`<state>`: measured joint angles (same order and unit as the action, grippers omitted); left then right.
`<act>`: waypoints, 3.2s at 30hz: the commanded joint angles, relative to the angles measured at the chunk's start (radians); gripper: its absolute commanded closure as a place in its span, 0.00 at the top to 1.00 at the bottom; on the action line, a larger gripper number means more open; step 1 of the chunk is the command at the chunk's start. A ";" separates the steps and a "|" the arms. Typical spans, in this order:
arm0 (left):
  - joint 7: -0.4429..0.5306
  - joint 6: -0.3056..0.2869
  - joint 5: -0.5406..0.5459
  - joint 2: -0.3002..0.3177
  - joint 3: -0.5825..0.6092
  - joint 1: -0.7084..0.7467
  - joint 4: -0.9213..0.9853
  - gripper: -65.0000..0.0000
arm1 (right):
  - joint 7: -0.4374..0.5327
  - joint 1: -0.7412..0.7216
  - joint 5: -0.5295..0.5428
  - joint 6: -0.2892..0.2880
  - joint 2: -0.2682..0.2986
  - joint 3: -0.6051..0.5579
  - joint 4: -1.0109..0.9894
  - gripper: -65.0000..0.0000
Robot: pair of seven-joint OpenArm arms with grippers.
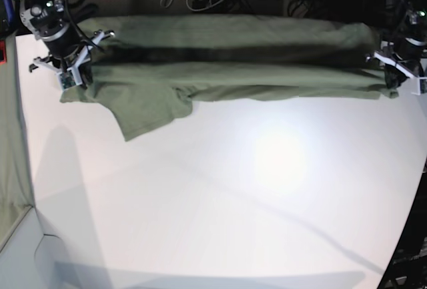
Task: Layout the t-shirt on the table in an organized manner, then fold the t-shirt properly
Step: 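Grasp the hem corners and fold the hem over toward the collar edge, then lower the folded hem and regrasp the strip ends with both grippers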
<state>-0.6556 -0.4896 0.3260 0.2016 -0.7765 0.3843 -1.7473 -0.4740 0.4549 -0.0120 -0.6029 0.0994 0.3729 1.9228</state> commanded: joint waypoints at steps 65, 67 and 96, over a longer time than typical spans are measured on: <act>0.027 0.006 0.005 0.025 0.090 -0.362 0.593 0.40 | -0.144 -0.399 0.007 -0.004 0.078 0.025 -0.194 0.64; 0.027 0.006 0.005 0.025 0.090 -0.362 0.593 0.40 | -0.203 -0.459 0.007 -0.004 0.078 -0.025 -0.224 0.64; 0.027 0.006 0.005 0.035 0.090 -0.341 0.593 0.40 | -0.164 -0.718 0.007 0.001 0.015 -0.124 -0.771 0.09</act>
<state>-0.5598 -0.5129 0.3832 0.2298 -0.6853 0.0330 -1.1595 -0.6159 -0.2531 0.0006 -0.6044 0.1131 0.2504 1.1484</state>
